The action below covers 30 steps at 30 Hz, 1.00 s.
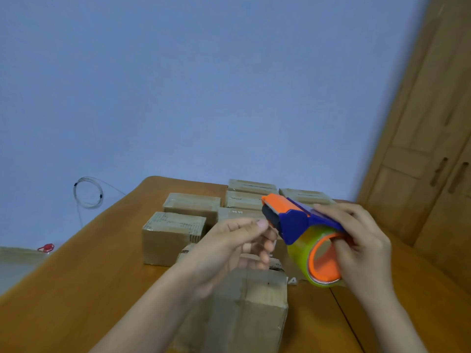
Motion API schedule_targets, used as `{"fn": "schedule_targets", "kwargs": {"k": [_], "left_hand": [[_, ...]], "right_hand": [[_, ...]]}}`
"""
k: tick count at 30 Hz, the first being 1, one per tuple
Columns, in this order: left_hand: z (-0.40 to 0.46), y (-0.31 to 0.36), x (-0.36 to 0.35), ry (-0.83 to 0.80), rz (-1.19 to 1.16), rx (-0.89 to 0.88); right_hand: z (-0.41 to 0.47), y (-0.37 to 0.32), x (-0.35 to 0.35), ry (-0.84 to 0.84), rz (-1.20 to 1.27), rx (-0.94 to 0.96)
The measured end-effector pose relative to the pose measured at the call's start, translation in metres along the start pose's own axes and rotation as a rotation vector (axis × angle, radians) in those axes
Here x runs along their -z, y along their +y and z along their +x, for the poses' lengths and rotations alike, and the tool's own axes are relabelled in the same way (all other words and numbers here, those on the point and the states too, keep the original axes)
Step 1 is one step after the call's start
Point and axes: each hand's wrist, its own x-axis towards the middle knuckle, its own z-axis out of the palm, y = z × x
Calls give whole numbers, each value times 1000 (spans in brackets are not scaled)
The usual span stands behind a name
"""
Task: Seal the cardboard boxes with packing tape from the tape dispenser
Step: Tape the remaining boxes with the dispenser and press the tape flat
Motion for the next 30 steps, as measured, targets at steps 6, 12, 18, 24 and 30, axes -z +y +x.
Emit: {"fn": "schedule_targets", "kwargs": {"k": [6, 12, 18, 24, 30], "left_hand": [[-4, 4, 16, -97, -105, 68], [-3, 2, 15, 12, -27, 47], [2, 5, 13, 121, 78, 164], [14, 8, 16, 123, 58, 183], [26, 9, 27, 151, 204, 149]], "right_hand": [[4, -4, -6, 20, 15, 49], [7, 2, -9, 0, -145, 136], [11, 7, -7, -218, -254, 199], [25, 6, 1, -321, -430, 370], [40, 10, 10, -458, -484, 483]]}}
